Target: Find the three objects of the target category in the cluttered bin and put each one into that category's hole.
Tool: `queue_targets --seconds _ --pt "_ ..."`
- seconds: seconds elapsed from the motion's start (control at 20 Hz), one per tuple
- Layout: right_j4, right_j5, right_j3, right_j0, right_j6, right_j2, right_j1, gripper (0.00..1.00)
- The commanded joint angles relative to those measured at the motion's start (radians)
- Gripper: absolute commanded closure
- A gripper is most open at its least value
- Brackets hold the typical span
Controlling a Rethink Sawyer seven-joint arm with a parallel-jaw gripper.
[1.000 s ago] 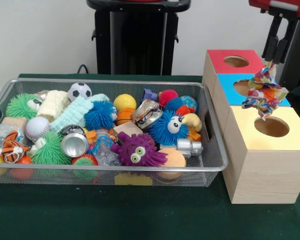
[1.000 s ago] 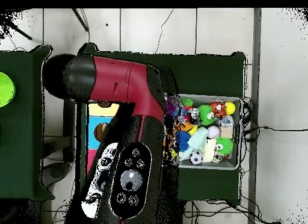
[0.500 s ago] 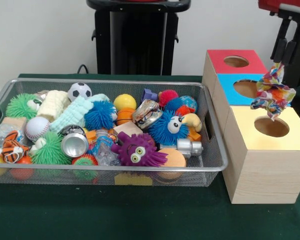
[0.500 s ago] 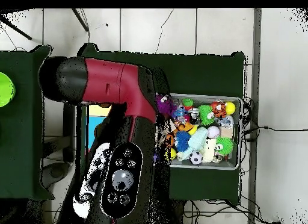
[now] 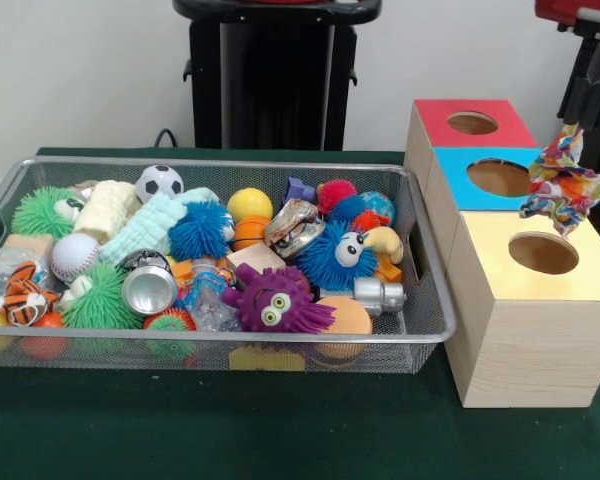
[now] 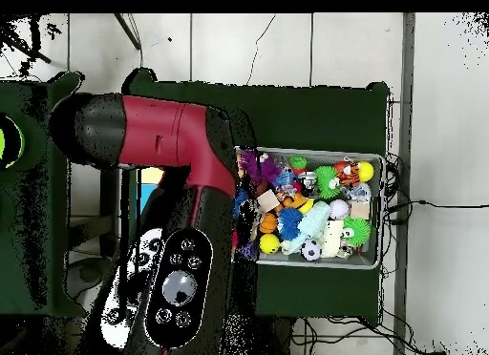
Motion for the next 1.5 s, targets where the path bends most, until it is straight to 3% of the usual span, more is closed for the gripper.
queue_targets --seconds 0.05,0.5,1.2,1.5 --pt "0.028 -0.077 0.104 -0.019 0.293 0.030 0.057 1.00" --pt "0.030 -0.096 0.135 -0.035 0.258 0.045 0.043 1.00" --pt "0.050 -0.170 0.157 -0.016 0.295 0.046 0.070 1.00" --pt "0.062 -0.153 0.188 -0.012 0.295 0.046 0.051 1.00"
